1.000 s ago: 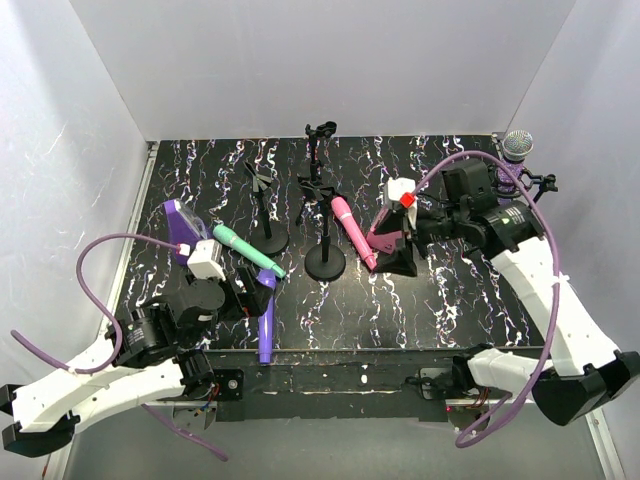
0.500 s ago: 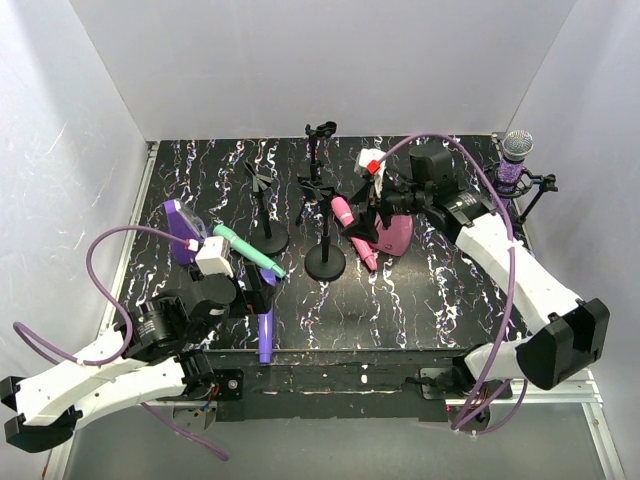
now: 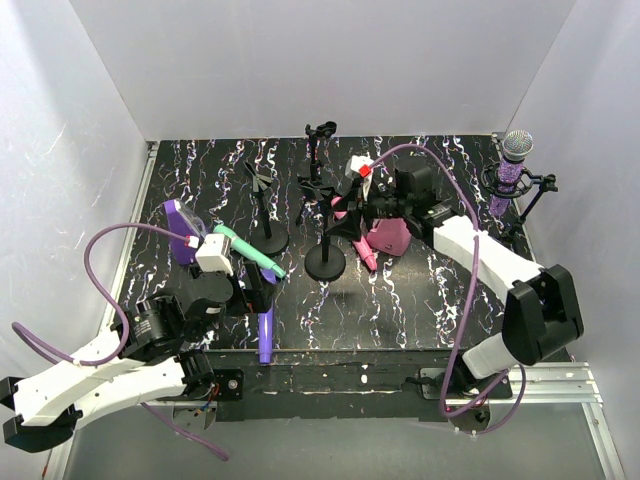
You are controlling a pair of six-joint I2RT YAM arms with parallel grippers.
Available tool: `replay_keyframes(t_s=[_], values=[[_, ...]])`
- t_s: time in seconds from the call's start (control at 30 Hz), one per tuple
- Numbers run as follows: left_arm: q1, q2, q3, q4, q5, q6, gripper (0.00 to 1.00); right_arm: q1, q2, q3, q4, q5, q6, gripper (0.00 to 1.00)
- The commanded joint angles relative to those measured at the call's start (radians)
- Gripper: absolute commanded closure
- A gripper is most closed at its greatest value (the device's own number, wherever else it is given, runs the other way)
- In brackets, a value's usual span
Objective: Attach the microphones to the stand
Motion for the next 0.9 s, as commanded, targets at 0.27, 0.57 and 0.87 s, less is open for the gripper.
replay_keyframes(t_s=[0.27, 0.57, 0.87], values=[[0.000, 0.015, 0.043, 0.017, 0.018, 0.019, 0.02, 0.005, 0.107, -0.071, 0.433, -0.056, 0.187, 0.44], [0.000, 0.023, 0.044, 0.014, 0.027, 0.011, 0.02, 0.007, 0.147, -0.135, 0.633, -0.182, 0.245, 0.77], [0.001, -0.010, 0.049, 0.031, 0.053, 0.035, 0.02, 0.005, 0.017, -0.168, 0.429, -0.338, 0.107, 0.99]])
